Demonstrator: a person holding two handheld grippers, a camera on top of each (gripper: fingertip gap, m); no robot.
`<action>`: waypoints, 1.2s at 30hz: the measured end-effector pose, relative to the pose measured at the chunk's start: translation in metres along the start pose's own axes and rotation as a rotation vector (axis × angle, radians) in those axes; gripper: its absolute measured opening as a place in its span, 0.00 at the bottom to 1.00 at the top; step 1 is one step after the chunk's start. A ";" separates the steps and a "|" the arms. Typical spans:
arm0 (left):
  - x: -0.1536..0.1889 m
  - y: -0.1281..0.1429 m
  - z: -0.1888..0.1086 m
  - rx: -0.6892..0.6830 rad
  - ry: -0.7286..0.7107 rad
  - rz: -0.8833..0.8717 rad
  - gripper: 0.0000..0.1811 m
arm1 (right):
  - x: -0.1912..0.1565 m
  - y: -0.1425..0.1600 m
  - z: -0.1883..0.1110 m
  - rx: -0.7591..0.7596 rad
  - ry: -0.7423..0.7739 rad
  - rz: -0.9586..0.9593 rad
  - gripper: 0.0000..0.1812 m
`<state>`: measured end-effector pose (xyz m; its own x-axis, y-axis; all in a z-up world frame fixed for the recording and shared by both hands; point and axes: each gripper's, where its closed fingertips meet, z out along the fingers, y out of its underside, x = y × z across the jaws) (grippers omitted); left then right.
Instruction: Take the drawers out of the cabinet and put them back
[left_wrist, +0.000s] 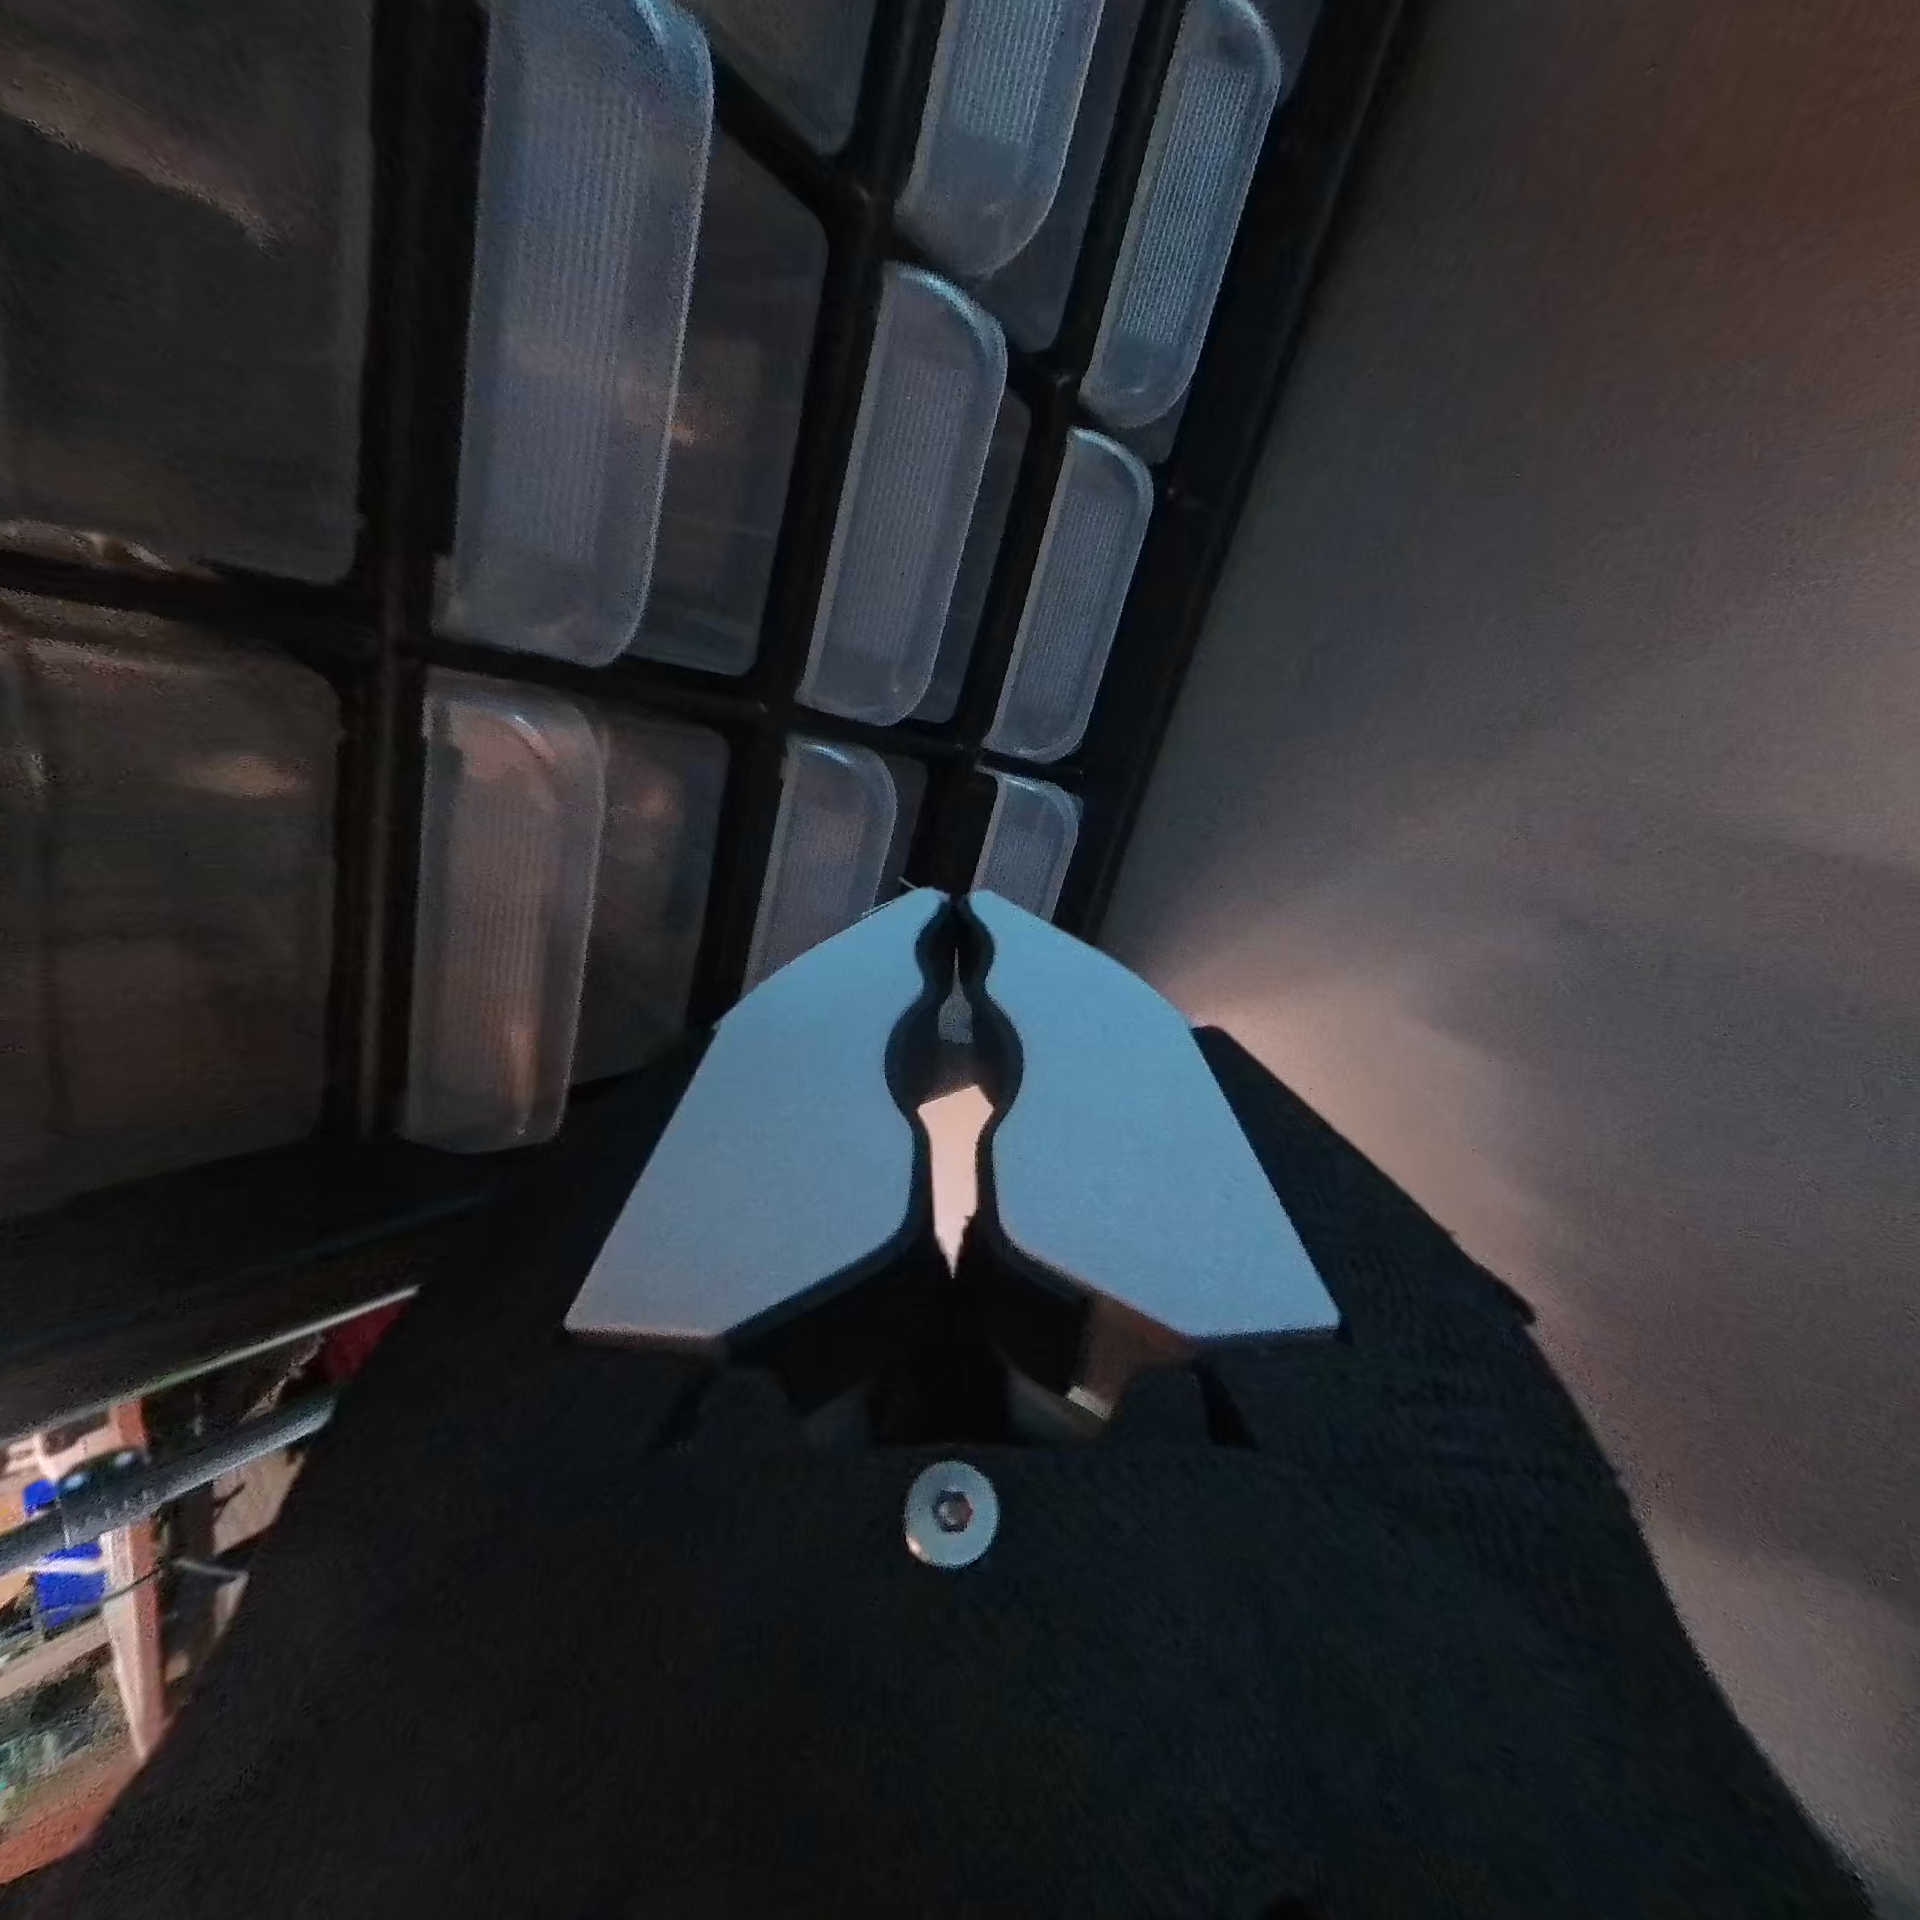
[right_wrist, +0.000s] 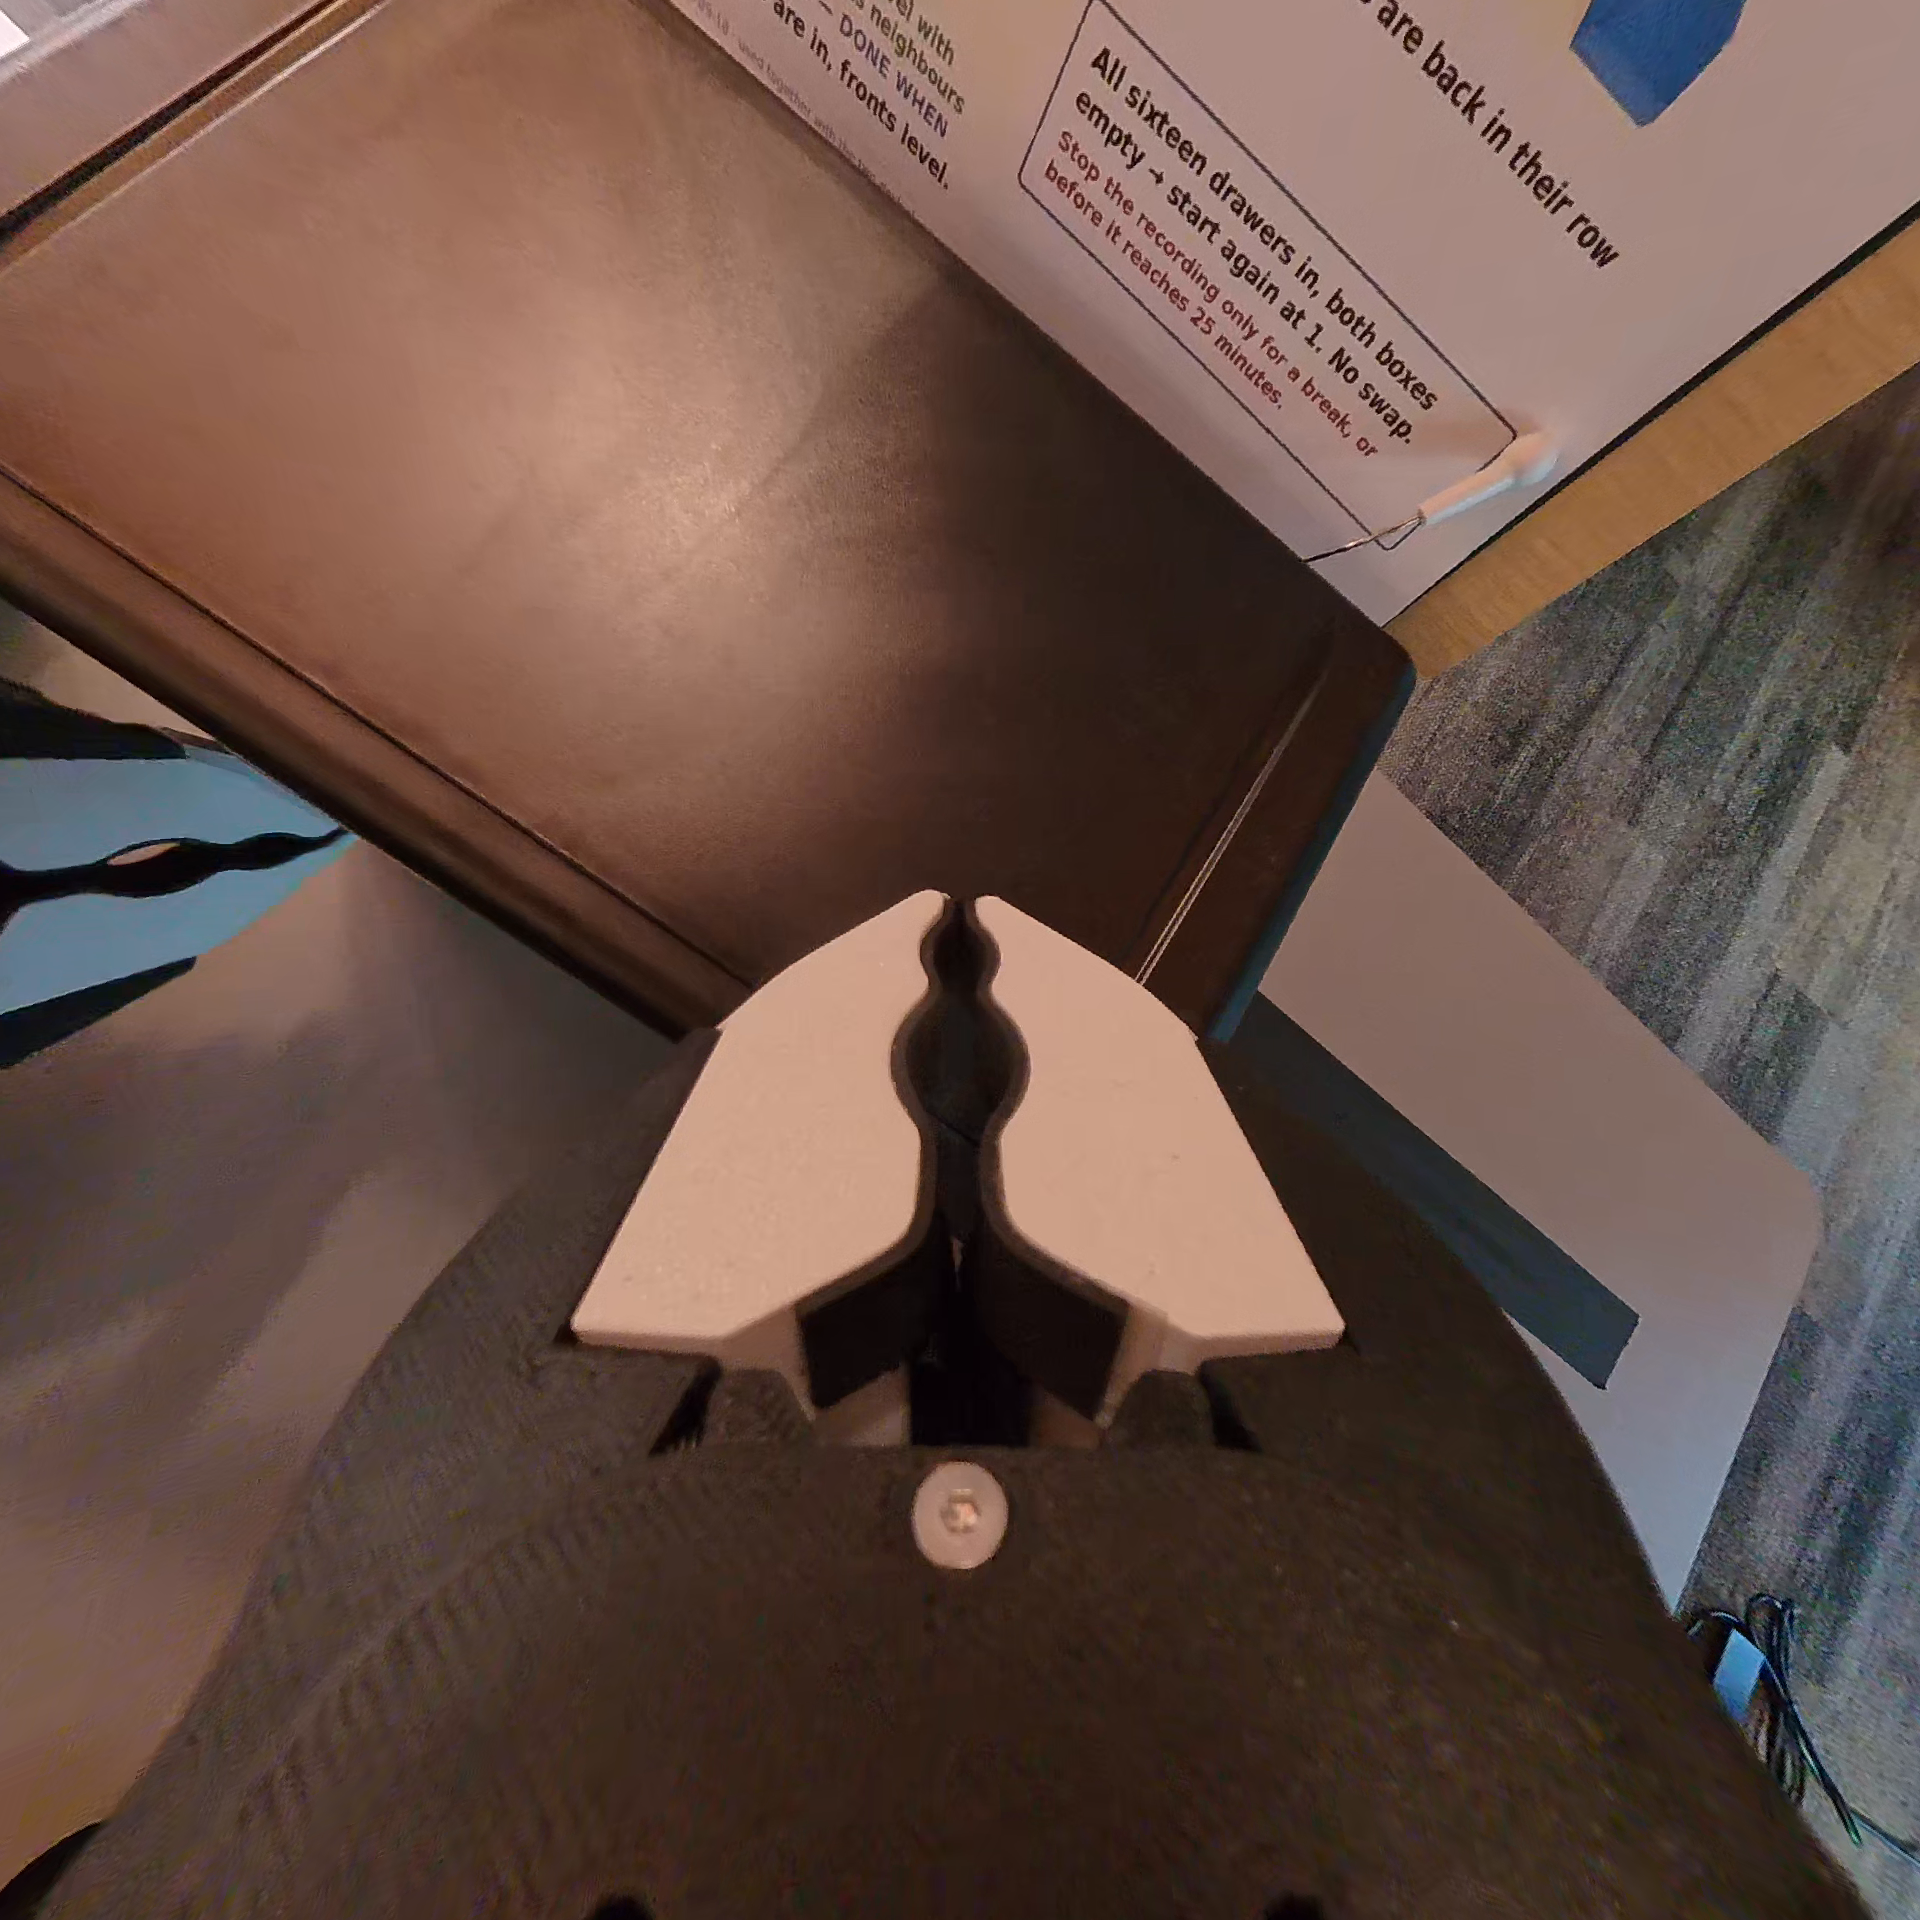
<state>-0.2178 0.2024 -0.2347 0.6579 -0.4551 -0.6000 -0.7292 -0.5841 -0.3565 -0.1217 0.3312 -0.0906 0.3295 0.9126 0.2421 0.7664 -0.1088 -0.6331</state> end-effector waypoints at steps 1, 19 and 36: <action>0.000 0.002 0.000 -0.010 -0.019 0.002 0.00 | 0.000 0.000 0.000 0.004 -0.001 0.003 0.01; 0.010 -0.069 -0.229 0.898 -0.011 -0.735 0.26 | 0.002 -0.001 0.001 0.124 0.072 0.025 0.01; 0.093 -0.035 -0.173 0.948 -0.114 -0.795 0.36 | -0.169 0.174 -0.069 0.500 -0.136 0.240 0.45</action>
<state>-0.0984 0.0643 -0.1538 0.9938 -0.1087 -0.0222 -0.0150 0.0663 -0.9977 -0.0056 0.1306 -0.1906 0.3632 0.9313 -0.0274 0.3139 -0.1499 -0.9376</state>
